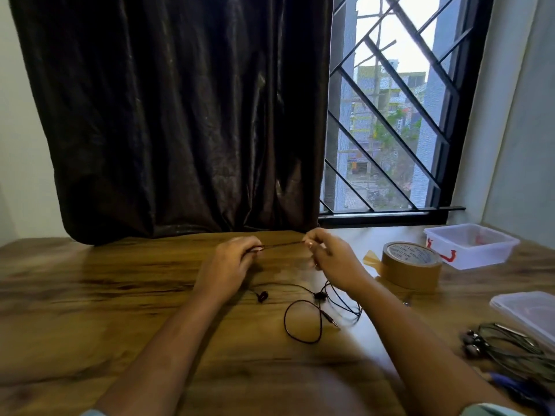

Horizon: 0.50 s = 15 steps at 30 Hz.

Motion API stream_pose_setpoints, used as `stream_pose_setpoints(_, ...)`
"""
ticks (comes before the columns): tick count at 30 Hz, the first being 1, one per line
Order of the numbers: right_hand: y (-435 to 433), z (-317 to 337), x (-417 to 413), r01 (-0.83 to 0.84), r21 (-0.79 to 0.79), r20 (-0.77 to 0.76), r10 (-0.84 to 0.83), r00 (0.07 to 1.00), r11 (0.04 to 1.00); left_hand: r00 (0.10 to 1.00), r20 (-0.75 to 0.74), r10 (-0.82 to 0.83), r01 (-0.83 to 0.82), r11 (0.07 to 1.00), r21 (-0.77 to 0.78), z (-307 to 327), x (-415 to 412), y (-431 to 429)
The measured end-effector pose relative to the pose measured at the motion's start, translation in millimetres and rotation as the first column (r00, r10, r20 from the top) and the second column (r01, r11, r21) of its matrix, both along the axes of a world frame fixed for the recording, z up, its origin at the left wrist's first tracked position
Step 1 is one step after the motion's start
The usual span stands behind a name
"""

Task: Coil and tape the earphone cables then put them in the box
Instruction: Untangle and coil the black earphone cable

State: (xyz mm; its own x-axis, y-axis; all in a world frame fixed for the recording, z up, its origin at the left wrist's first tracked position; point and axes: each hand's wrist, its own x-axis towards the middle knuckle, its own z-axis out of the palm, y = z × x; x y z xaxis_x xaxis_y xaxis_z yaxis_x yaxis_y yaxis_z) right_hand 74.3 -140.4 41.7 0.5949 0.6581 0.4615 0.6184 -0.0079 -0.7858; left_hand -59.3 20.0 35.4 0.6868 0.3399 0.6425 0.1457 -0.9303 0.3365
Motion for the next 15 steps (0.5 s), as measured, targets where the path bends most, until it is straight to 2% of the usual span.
stream_pose_setpoints(3,3,-6,17,0.201,0.106,0.029,-0.205,0.978,0.974,0.981,0.109,0.159,-0.169,0.982,0.085,4,-8,13)
stream_pose_setpoints(6,6,-6,14,0.273,0.183,-0.033,-0.272,0.962,0.944,0.960,0.155,0.235,-0.250,0.964,0.086,5,-12,21)
stream_pose_setpoints(9,7,-6,7,0.271,0.165,-0.017,-0.272,0.962,0.948,0.948,0.195,0.251,-0.281,0.949,0.142,4,-11,23)
stream_pose_setpoints(10,6,-7,8,0.255,0.124,-0.012,-0.255,0.967,0.959,0.945,0.230,0.231,-0.268,0.953,0.142,4,-11,24)
stream_pose_setpoints(12,1,-9,13,0.233,-0.079,0.071,-0.228,0.971,0.969,0.925,0.331,0.187,-0.234,0.966,0.108,4,-12,25)
stream_pose_setpoints(14,-4,-8,14,0.186,-0.340,0.192,-0.125,0.973,0.922,0.893,0.420,0.159,-0.192,0.981,0.038,6,-13,25)
stream_pose_setpoints(15,-5,-7,11,0.121,-0.435,0.181,-0.045,0.983,0.892,0.886,0.442,0.140,-0.159,0.987,0.006,7,-14,25)
